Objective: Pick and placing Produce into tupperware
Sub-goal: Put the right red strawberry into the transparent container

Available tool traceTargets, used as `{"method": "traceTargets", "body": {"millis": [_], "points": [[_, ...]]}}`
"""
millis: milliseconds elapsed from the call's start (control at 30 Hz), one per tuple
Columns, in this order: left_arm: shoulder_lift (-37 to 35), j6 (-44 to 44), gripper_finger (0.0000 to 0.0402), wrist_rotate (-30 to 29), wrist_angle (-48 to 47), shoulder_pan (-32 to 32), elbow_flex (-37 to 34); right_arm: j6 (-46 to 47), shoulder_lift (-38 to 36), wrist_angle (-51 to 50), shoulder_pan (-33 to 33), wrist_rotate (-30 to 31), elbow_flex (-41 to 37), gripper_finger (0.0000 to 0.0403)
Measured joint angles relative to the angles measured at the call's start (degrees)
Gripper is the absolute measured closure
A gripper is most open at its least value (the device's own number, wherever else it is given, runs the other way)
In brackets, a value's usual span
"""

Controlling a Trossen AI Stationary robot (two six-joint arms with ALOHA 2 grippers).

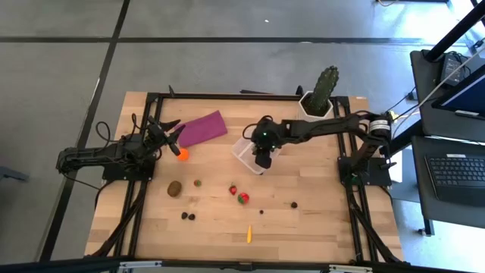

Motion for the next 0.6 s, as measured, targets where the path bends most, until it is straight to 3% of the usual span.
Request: {"method": "traceTargets", "body": {"millis": [333, 600], "points": [[0.01, -0.02, 0.0278, 0.0, 0.01, -0.01, -0.01, 0.59, 4.69, -0.83, 0.0, 0.68, 0.0, 0.0281], [0.01, 0.02, 0.0278, 0.0, 0.01, -0.01, -0.01, 0.48, 4.23, -0.28, 0.0, 0.66, 0.02, 0.0268]]}}
